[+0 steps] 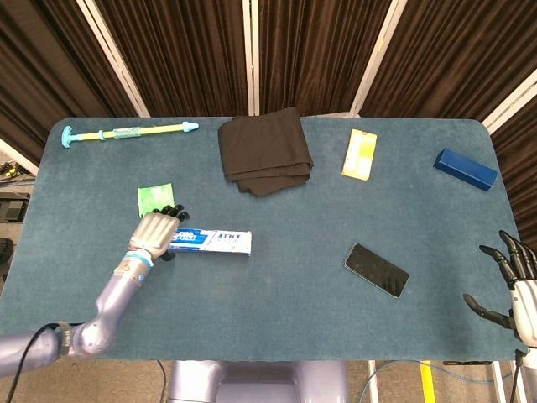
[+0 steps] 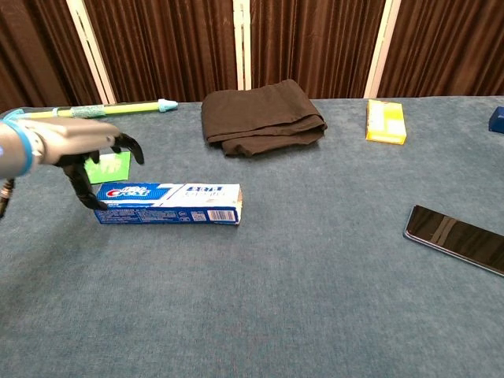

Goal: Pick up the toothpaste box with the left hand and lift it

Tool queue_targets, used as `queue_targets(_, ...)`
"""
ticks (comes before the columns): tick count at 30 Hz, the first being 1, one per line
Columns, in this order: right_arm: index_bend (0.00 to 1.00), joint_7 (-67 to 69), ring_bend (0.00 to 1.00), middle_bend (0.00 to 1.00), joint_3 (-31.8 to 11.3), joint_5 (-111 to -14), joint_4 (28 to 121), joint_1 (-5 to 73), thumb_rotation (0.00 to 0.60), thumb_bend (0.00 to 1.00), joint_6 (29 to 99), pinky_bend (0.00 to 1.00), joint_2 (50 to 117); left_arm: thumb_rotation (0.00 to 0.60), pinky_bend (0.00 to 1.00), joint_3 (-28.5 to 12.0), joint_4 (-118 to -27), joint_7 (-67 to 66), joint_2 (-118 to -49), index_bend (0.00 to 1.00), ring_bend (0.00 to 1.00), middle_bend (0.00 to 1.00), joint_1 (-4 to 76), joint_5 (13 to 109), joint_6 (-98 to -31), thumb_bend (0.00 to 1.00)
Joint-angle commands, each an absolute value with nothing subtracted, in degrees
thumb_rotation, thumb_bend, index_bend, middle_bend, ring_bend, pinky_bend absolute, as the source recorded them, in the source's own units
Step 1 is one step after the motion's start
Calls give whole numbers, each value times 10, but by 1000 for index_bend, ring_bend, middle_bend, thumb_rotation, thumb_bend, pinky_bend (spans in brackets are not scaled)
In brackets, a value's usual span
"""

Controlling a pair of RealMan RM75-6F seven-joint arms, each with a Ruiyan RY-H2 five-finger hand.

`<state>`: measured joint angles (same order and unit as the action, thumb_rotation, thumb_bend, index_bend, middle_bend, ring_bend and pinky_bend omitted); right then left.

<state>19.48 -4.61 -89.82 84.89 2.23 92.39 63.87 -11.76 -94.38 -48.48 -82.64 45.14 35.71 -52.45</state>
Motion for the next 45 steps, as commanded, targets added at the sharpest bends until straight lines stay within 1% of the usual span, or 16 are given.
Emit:
queue_targets(1,232,202,0,4,-49,-895,847,22,600,75,924,59,636,600,252,-105,-920,-495,-856,210,129,92,473,334,-528,222)
queue_targets(6,232,215,0,4,-51,-891,845,22,600,75,924,59,634,600,252,-90,-905,-498,-877,215,132,95,490,317,-538,222)
queue_targets(9,233,219,0,4,-52,-892,845,21,600,76,926,58,633,600,262,-85,-894,-500,-886,238,147,116,497,310,-545,223)
queue_targets(15,233,224,0,7,-52,-893,845,20,600,76,929,58,632,600,306,-80,-868,-488,-909,323,211,197,504,311,-559,226)
queue_targets(20,233,225,0,8,-53,-893,844,20,600,75,929,58,632,600,345,-73,-856,-481,-925,393,267,264,506,323,-573,249)
queue_targets(29,233,225,0,8,-52,-894,843,20,600,75,928,58,632,600,363,-68,-846,-474,-935,424,293,294,505,331,-589,271)
queue_targets(36,234,222,0,8,-53,-893,843,21,600,75,927,59,633,600,369,-69,-851,-468,-923,433,301,302,503,346,-600,281)
queue_targets(45,235,215,0,10,-54,-892,842,20,600,75,929,59,635,600,369,-65,-898,-502,-871,431,301,302,509,380,-636,282)
